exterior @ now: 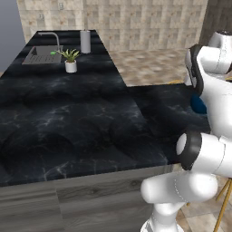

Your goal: Pick the kettle and cup and place them in the sink. Then turn on the water.

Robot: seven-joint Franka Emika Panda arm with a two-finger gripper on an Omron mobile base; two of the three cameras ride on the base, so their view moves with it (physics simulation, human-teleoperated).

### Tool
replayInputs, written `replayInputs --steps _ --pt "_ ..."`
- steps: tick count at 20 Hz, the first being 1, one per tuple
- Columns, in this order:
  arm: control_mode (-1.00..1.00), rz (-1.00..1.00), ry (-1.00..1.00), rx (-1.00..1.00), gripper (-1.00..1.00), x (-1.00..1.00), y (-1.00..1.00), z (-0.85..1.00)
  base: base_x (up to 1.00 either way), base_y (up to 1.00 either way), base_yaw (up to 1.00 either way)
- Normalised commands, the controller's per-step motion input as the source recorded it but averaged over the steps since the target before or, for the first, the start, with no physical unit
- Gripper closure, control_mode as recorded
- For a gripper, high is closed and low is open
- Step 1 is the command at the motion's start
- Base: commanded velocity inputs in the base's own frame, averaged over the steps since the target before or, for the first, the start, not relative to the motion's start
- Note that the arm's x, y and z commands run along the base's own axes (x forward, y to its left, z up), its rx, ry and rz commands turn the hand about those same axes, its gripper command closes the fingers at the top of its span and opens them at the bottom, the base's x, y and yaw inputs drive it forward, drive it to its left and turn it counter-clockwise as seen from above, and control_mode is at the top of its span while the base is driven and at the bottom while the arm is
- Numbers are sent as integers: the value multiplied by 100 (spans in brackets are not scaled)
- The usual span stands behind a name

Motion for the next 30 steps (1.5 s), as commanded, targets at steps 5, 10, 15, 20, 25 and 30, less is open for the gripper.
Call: replayInputs --steps 5,10,15,20,25,30 --pt "-100 0 0 11 100 -19 0 18 0 0 0" --pt "-100 0 0 9 100 -14 0 18 0 0 0" --pt "-100 0 -5 3 100 -3 0 19 0 0 0" --pt "-100 0 -7 0 100 -4 0 20 0 0 0" --pt "-100 0 -8 0 100 -14 0 15 0 0 0" --pt "-100 0 -8 0 100 -18 0 11 0 0 0"
